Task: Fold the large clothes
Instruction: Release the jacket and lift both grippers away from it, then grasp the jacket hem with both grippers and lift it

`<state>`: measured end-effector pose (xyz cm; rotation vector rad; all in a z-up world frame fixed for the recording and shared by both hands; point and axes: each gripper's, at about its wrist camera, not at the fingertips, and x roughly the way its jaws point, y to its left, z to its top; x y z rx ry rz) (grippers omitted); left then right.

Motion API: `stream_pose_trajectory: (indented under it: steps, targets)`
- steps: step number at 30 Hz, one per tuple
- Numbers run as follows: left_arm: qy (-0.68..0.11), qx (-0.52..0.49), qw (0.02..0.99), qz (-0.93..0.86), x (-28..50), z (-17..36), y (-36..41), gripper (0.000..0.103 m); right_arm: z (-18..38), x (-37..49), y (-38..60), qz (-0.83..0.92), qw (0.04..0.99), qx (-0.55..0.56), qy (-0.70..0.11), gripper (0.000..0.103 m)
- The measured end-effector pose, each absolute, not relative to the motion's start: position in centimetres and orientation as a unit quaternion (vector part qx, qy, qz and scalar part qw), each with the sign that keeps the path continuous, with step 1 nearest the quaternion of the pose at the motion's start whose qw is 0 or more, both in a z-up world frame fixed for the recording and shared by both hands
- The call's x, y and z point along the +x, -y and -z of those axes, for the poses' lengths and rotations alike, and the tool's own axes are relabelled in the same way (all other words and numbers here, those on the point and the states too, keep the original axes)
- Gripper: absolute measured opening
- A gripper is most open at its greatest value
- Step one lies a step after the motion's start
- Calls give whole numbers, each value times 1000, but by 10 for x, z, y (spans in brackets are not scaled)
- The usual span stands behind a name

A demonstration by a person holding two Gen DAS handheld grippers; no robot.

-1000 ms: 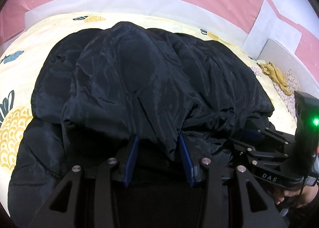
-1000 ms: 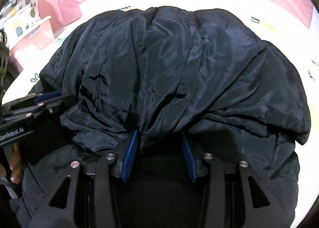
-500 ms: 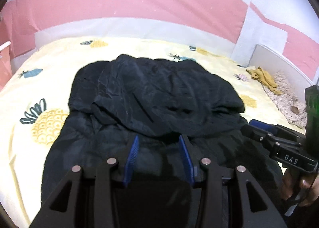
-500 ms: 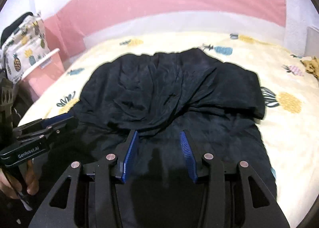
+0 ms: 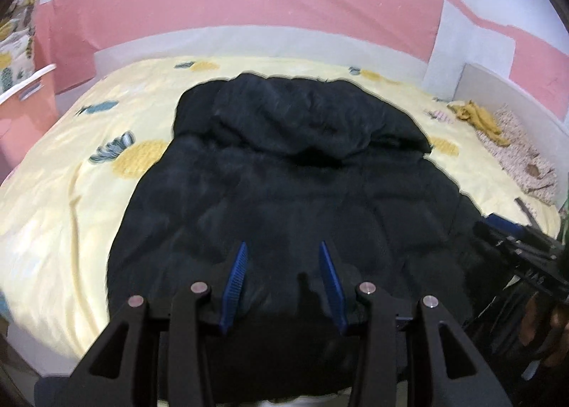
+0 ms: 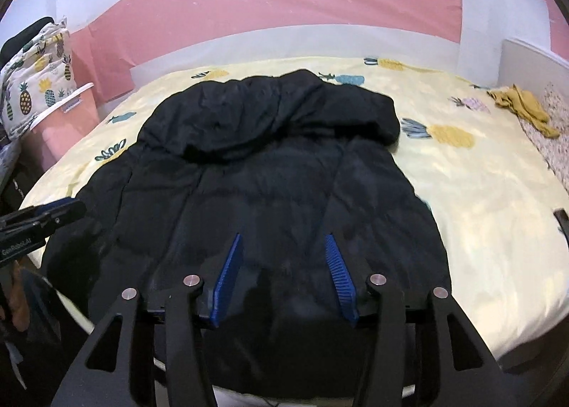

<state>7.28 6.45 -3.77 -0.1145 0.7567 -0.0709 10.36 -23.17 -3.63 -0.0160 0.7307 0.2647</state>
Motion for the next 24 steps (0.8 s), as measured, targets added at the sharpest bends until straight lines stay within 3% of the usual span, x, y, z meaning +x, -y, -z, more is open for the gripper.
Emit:
stream_pose_trajectory:
  steps: [3,5,13,24]
  targets:
    - [-377,-54,925,17,60,46,-70,49,43,96,246,-126,924,7,-361,55]
    - [-377,-53,925,5,54,51,-75,54,47,95,258,-120,922,17,-368,65]
    - [-375,-66,924,-37,57,64,-112,55,59,106,303,-74,921,48,-380,65]
    - [-387,-109,913,-74,69,85,-169,65,95,135,360,-53,891,140,-429,66]
